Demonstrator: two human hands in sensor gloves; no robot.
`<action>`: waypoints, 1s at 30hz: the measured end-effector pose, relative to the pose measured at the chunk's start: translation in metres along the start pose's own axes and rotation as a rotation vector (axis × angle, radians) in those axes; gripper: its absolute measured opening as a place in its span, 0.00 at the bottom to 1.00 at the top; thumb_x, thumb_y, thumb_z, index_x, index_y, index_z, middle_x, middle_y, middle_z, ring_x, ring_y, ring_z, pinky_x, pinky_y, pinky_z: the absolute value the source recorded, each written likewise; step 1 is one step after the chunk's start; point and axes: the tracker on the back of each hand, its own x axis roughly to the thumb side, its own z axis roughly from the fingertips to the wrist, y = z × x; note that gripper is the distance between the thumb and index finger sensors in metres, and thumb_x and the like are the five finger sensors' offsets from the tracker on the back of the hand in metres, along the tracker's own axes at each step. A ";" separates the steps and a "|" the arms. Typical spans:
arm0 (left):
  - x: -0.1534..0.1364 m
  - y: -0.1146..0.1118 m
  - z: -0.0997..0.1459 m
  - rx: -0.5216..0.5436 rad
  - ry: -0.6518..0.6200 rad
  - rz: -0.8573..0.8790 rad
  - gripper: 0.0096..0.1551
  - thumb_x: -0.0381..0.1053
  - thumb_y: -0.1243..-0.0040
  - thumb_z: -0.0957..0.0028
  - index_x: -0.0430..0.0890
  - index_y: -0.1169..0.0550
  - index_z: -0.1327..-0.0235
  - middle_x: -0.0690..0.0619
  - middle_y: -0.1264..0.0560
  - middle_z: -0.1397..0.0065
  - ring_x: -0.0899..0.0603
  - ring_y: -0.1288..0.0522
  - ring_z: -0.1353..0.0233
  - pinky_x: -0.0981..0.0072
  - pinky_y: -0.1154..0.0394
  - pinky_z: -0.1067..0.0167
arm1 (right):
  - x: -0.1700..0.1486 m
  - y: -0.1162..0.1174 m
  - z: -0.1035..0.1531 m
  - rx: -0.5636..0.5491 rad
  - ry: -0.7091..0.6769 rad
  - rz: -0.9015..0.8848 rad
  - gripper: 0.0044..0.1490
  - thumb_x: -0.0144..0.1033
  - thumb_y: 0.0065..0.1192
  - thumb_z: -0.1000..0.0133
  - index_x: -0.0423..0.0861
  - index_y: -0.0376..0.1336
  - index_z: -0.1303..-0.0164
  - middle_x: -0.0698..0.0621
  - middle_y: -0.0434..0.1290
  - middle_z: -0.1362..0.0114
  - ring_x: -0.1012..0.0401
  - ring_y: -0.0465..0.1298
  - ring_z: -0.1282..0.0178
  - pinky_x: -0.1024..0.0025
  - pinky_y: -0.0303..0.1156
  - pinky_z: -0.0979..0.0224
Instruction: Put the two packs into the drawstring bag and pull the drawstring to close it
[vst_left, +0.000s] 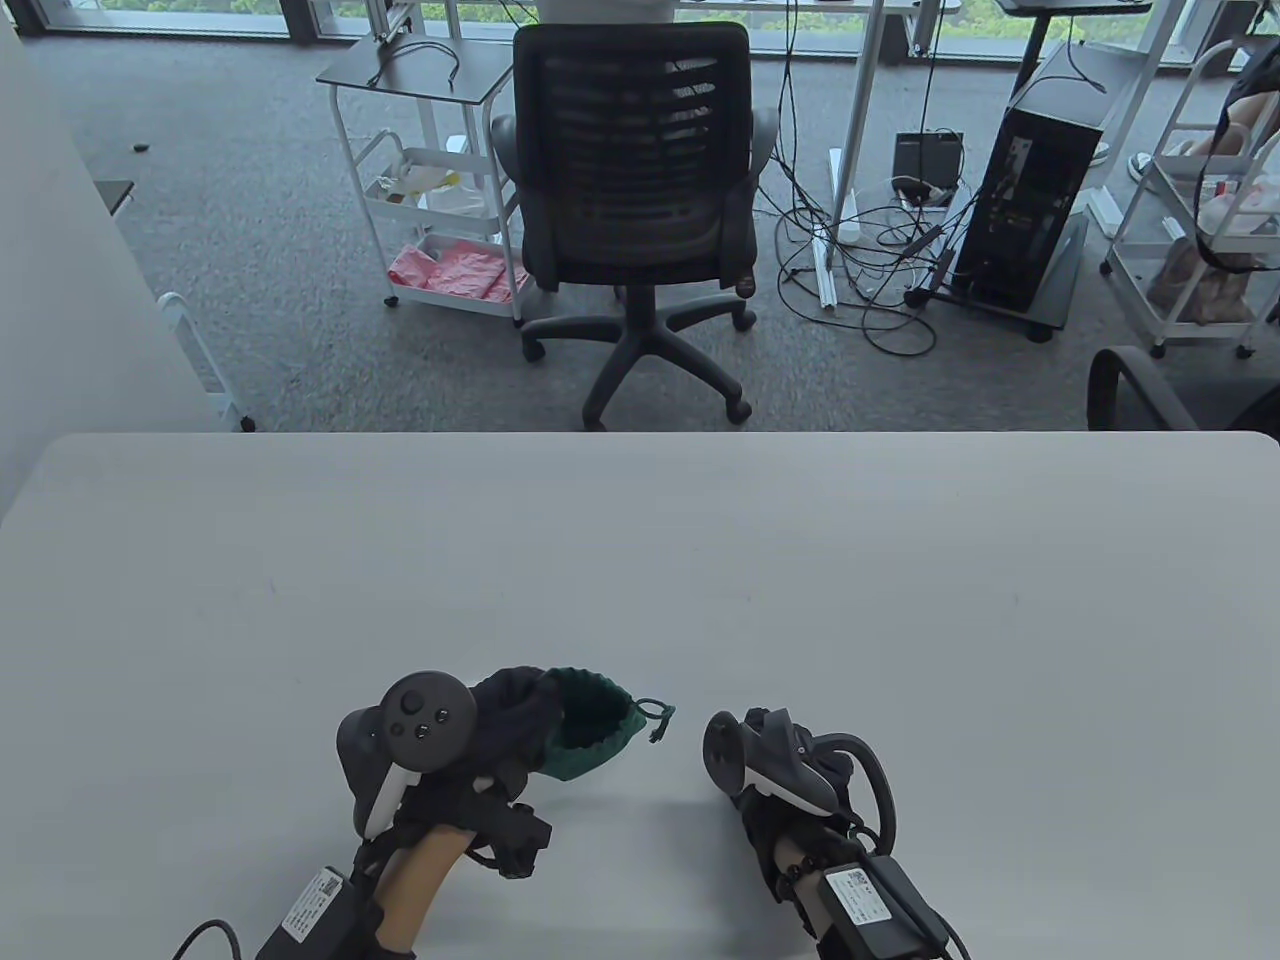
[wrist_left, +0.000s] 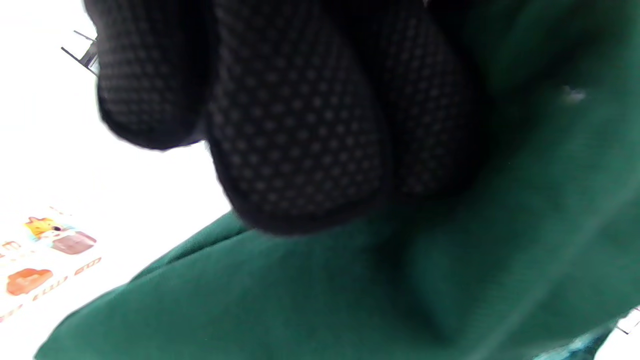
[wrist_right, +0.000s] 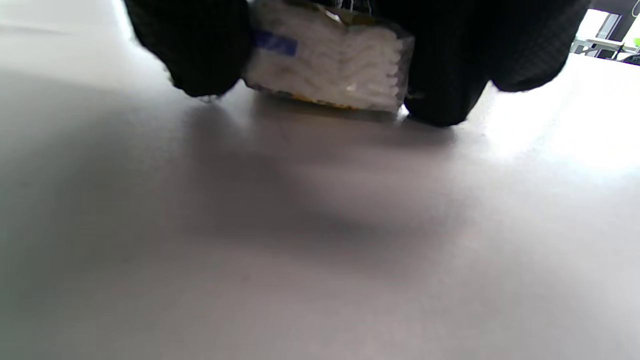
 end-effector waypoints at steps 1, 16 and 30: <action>0.000 0.000 0.000 -0.002 0.000 0.001 0.25 0.61 0.40 0.43 0.43 0.16 0.50 0.59 0.10 0.66 0.54 0.08 0.69 0.59 0.11 0.56 | -0.001 -0.001 0.000 -0.002 0.002 -0.007 0.49 0.46 0.65 0.43 0.36 0.49 0.20 0.24 0.65 0.29 0.36 0.76 0.37 0.37 0.73 0.34; 0.002 -0.005 -0.002 -0.051 -0.032 0.007 0.26 0.56 0.42 0.42 0.40 0.19 0.42 0.53 0.10 0.57 0.50 0.08 0.61 0.53 0.13 0.50 | -0.057 -0.055 0.035 -0.344 -0.071 -0.577 0.39 0.47 0.64 0.43 0.37 0.63 0.27 0.27 0.67 0.29 0.42 0.83 0.42 0.45 0.81 0.39; 0.010 -0.012 0.001 -0.065 -0.059 -0.027 0.26 0.57 0.40 0.43 0.41 0.17 0.45 0.54 0.09 0.60 0.51 0.07 0.63 0.55 0.12 0.52 | -0.065 -0.089 0.072 -0.627 -0.349 -0.980 0.34 0.54 0.60 0.41 0.41 0.70 0.35 0.36 0.74 0.33 0.50 0.86 0.48 0.53 0.84 0.43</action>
